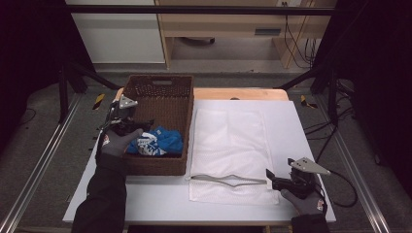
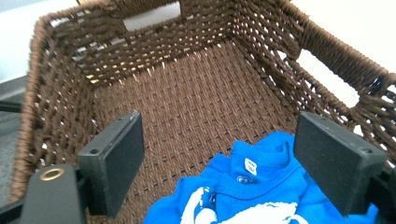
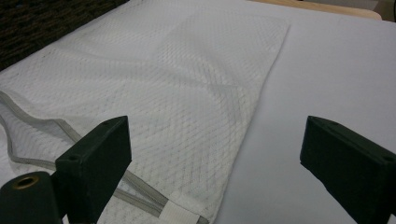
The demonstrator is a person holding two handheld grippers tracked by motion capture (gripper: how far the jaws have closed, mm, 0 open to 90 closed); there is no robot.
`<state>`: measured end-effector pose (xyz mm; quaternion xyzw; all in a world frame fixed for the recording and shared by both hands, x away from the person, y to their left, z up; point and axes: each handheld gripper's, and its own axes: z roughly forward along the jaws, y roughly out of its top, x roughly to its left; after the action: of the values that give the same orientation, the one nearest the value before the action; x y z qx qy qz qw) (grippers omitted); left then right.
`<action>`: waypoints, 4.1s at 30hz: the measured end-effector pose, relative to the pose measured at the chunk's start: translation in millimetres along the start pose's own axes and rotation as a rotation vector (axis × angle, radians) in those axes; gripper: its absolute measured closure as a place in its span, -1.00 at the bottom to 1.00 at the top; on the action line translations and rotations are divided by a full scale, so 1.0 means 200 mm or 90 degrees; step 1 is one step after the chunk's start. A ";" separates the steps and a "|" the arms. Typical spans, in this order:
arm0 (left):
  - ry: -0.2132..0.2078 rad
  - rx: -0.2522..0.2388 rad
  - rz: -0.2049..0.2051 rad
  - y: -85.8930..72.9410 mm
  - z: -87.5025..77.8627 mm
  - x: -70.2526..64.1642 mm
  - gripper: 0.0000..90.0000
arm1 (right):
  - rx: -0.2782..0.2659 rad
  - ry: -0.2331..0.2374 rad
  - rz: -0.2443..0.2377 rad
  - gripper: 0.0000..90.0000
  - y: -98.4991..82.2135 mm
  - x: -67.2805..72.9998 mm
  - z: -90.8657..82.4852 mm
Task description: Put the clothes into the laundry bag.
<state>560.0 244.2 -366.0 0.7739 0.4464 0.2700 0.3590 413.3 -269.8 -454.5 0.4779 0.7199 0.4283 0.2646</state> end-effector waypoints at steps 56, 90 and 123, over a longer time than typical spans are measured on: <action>-0.054 0.171 -0.030 -0.10 0.17 -0.04 0.57 | 0.021 0.000 -0.021 -0.83 -0.01 0.01 0.02; -0.097 0.341 0.071 -0.16 0.30 -0.10 0.49 | 0.021 0.000 -0.028 -0.85 -0.02 0.01 0.03; -0.050 -0.004 -0.050 -0.07 0.03 -0.01 0.53 | 0.013 -0.010 -0.021 -0.85 -0.02 0.00 0.02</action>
<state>556.0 245.5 -380.3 0.7646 0.4611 0.2266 0.3890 415.3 -269.5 -459.7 0.4717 0.7301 0.4127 0.2721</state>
